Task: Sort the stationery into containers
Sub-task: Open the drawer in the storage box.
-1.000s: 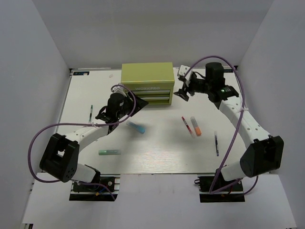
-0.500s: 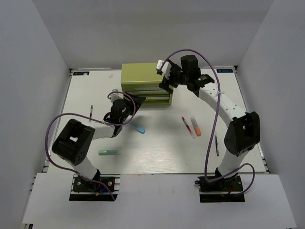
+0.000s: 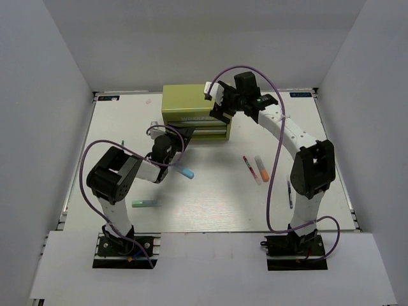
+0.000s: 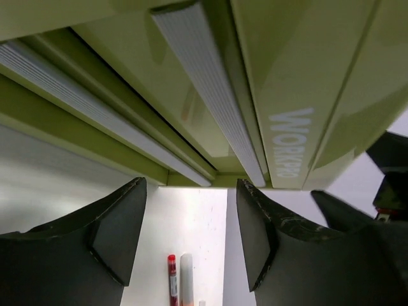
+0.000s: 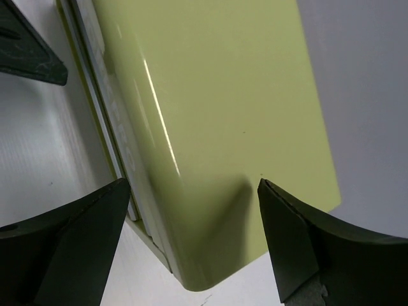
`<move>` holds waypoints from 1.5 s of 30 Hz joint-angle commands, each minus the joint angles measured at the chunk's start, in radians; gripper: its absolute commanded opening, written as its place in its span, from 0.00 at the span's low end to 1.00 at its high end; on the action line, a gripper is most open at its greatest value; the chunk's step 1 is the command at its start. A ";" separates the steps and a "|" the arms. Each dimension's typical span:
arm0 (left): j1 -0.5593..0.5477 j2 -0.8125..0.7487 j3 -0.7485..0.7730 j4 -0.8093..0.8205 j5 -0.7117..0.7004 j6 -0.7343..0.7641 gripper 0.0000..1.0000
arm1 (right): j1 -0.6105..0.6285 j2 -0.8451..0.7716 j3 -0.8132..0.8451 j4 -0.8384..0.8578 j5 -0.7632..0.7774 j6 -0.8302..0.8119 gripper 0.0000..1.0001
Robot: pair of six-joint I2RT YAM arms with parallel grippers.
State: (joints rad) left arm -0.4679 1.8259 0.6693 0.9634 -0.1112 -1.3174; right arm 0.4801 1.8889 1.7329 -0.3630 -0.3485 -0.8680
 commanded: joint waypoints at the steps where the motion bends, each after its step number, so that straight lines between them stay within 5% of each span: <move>1: -0.002 0.009 0.042 0.118 -0.025 -0.022 0.68 | 0.005 0.010 0.051 -0.037 0.002 -0.026 0.87; 9: -0.002 0.058 0.042 0.248 0.004 -0.022 0.66 | 0.002 0.021 0.050 -0.043 0.017 -0.028 0.87; 29: -0.011 0.173 0.156 0.198 -0.008 -0.049 0.54 | 0.000 0.030 0.060 -0.042 0.043 -0.023 0.87; 45: -0.046 0.274 0.197 0.397 -0.254 -0.100 0.48 | 0.000 0.065 0.097 -0.097 0.063 -0.045 0.87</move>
State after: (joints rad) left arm -0.5148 2.0888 0.8028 1.3254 -0.2035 -1.4155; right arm 0.4801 1.9335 1.7824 -0.4129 -0.2916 -0.9039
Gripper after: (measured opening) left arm 0.481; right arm 0.867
